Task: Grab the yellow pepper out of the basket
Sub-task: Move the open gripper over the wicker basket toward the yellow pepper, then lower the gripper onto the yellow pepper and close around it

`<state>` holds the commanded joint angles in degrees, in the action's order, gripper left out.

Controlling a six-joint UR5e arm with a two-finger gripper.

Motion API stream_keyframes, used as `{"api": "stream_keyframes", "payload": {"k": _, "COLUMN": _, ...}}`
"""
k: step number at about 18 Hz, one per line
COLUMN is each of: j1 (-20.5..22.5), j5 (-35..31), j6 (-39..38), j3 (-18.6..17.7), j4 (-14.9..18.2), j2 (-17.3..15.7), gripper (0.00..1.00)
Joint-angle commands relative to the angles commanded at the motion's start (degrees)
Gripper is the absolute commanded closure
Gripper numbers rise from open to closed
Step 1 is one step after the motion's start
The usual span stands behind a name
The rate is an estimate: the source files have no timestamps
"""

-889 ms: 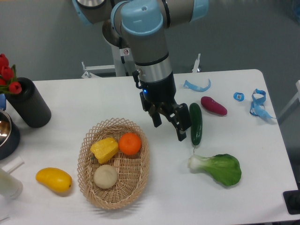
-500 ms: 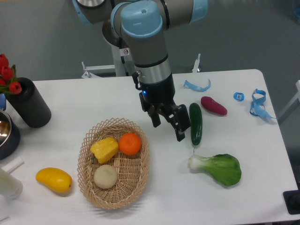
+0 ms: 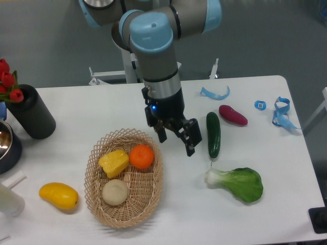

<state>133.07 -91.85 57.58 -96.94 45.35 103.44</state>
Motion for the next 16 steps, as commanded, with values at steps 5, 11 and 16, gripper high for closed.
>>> {"api": "stream_keyframes", "payload": {"k": 5, "j1": -2.1, "j5": 0.1, "j6": -6.3, "j3": 0.2, "j4": 0.0, "j2": 3.0, "gripper": 0.00}}
{"api": "stream_keyframes", "payload": {"k": 11, "j1": -5.1, "j5": 2.2, "j6": -7.6, "j3": -5.9, "j4": 0.0, "j2": 2.6, "gripper": 0.00}}
{"api": "stream_keyframes", "payload": {"k": 16, "j1": -7.3, "j5": 2.0, "j6": -7.5, "j3": -7.8, "j4": 0.4, "j2": 3.3, "gripper": 0.00}}
